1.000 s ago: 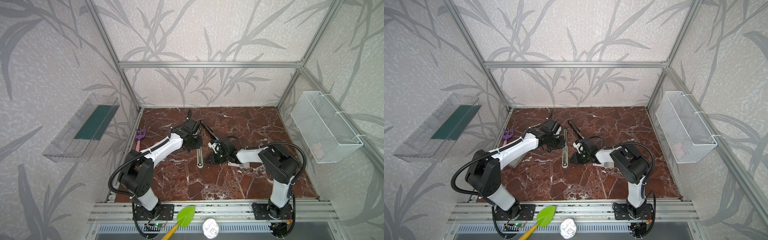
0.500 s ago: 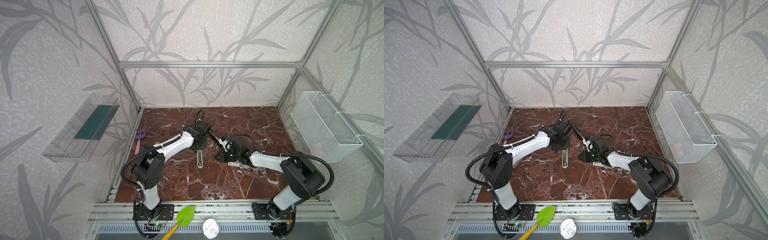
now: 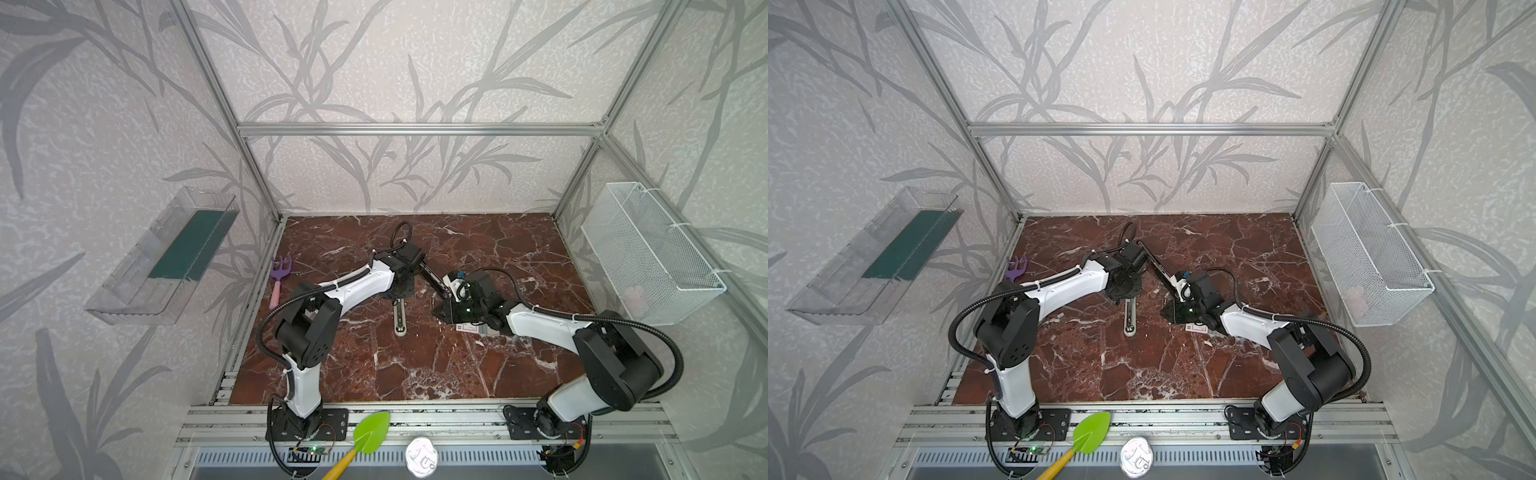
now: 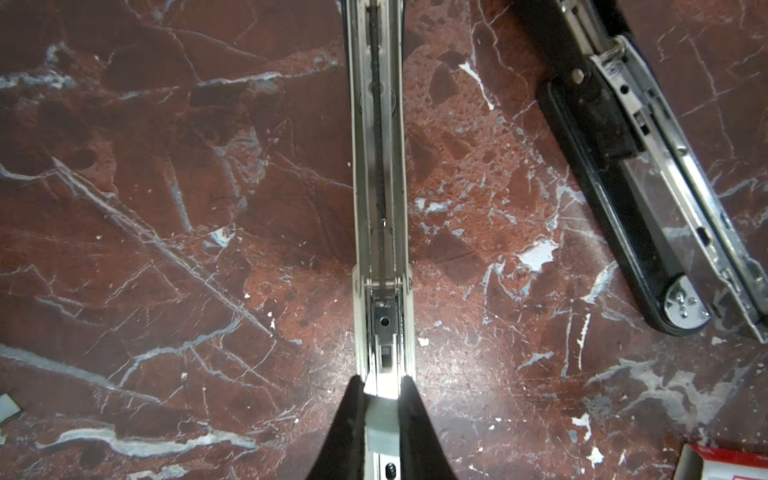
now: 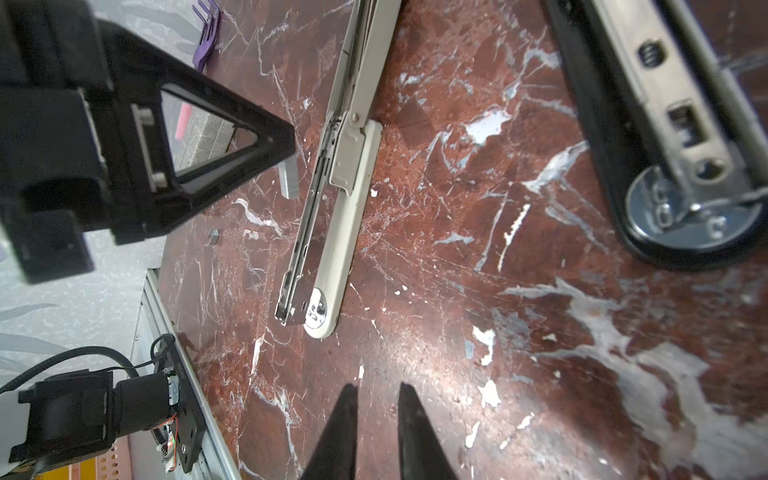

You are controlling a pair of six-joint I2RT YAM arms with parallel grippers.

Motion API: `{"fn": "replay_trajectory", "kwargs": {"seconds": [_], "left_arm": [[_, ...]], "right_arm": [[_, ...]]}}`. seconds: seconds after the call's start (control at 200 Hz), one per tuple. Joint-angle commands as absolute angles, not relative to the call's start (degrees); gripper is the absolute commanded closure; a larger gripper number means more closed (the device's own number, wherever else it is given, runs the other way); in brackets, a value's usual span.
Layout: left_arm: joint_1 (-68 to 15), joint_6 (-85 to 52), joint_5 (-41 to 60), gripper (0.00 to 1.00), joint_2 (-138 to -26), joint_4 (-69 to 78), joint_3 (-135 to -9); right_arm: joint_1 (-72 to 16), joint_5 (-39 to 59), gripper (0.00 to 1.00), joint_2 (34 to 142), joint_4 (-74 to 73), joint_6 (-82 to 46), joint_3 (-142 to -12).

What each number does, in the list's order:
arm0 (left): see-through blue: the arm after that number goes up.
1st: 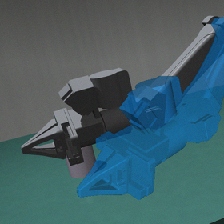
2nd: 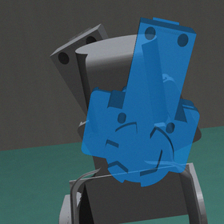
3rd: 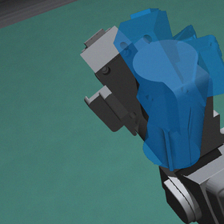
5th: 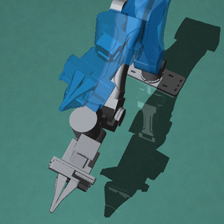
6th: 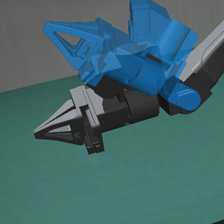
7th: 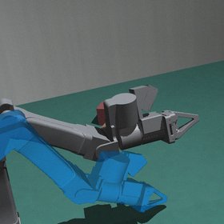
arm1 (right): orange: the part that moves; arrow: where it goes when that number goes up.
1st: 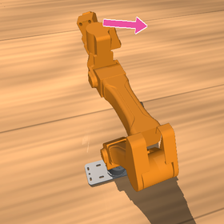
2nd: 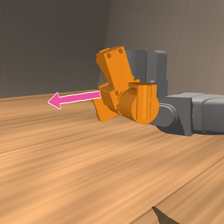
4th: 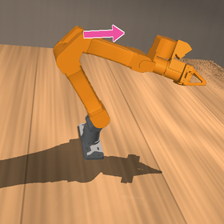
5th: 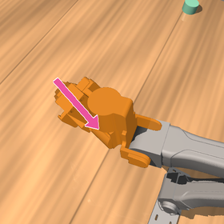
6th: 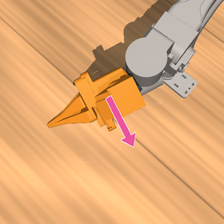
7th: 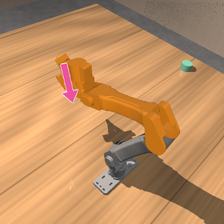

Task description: Load the staples into the stapler

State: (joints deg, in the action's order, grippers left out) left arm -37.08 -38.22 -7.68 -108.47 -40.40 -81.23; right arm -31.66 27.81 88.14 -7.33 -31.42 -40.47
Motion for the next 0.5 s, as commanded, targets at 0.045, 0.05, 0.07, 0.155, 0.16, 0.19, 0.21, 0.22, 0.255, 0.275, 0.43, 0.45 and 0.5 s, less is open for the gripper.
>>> {"fn": "replay_trajectory", "kwargs": {"seconds": [0.045, 0.05, 0.07, 0.155, 0.16, 0.19, 0.21, 0.22, 0.255, 0.275, 0.43, 0.45, 0.5], "left_arm": [[-37.5, -39.5, -10.0, 0.85, -109.8, -41.6, -83.2], [-37.5, -39.5, -10.1, 0.85, -109.9, -41.6, -83.2], [-37.5, -39.5, -10.1, 0.85, -110.1, -41.7, -83.1], [-37.6, -39.6, -10.2, 0.85, -110.4, -41.6, -83.1], [-37.6, -39.6, -10.3, 0.85, -110.5, -41.6, -83.1], [-37.7, -39.7, -10.4, 0.85, -110.6, -41.6, -83.2], [-37.7, -39.6, -10.6, 0.85, -110.7, -41.6, -83.3], [-37.8, -39.6, -10.7, 0.85, -110.7, -41.7, -83.3], [-37.8, -39.6, -11.1, 0.85, -111.0, -41.7, -83.3], [-37.9, -39.7, -11.3, 0.85, -111.0, -41.7, -83.3], [-38.1, -39.8, -11.9, 0.85, -111.7, -41.7, -83.4], [-38.2, -39.8, -12.0, 0.85, -111.9, -41.7, -83.5], [-38.3, -39.9, -12.2, 0.85, -112.0, -41.7, -83.5]], "right_arm": [[-31.3, 27.2, 0.79, 86.7, -6.2, -30.7, -39.5], [-31.2, 27.2, 0.79, 86.7, -6.2, -30.7, -39.5], [-31.2, 27.2, 0.79, 86.6, -6.2, -30.7, -39.5], [-31.0, 27.3, 0.79, 86.1, -6.2, -30.7, -39.1], [-31.0, 27.3, 0.79, 86.1, -6.1, -30.7, -39.2], [-31.0, 27.3, 0.79, 85.9, -5.9, -30.6, -39.1], [-30.9, 27.3, 0.79, 85.8, -5.9, -30.6, -39.1], [-30.9, 27.3, 0.79, 85.8, -5.9, -30.6, -39.1], [-30.8, 27.4, 0.79, 85.6, -5.9, -30.6, -39.0], [-30.7, 27.3, 0.79, 85.6, -5.9, -30.6, -38.9], [-30.3, 27.6, 0.79, 85.1, -5.9, -30.7, -38.8], [-30.2, 27.6, 0.79, 85.0, -5.9, -30.7, -38.7], [-30.3, 27.6, 0.79, 84.8, -6.0, -30.7, -38.7]]}}
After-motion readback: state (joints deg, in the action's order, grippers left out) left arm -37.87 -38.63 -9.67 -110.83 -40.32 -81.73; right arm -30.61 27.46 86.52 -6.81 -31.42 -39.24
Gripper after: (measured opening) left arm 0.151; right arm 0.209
